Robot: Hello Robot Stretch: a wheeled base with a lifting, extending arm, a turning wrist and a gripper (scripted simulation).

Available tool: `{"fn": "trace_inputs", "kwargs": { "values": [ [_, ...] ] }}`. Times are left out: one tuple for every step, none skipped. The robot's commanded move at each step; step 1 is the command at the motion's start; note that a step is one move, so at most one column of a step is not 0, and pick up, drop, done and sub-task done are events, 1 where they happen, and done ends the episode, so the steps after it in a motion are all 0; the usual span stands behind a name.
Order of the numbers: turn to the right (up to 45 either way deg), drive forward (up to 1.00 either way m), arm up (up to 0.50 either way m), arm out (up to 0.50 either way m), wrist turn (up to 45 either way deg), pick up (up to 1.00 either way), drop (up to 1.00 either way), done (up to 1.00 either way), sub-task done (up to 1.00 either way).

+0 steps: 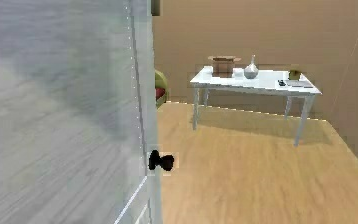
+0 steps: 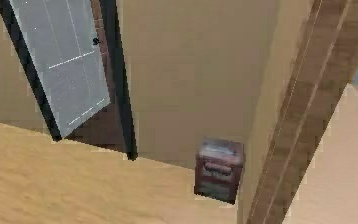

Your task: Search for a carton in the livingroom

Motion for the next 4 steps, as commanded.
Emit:
{"fn": "trace_inputs", "kwargs": {
  "values": [
    [27.0,0.00,0.00,0.00,0.0,0.00,0.00,0.00,0.00],
    [0.0,1.00,0.00,0.00,0.0,0.00,0.00,0.00,0.00],
    [3.0,0.00,0.00,0.00,0.0,0.00,0.00,0.00,0.00],
    [0.0,1.00,0.00,0.00,0.0,0.00,0.00,0.00,0.00]
  ]
}}
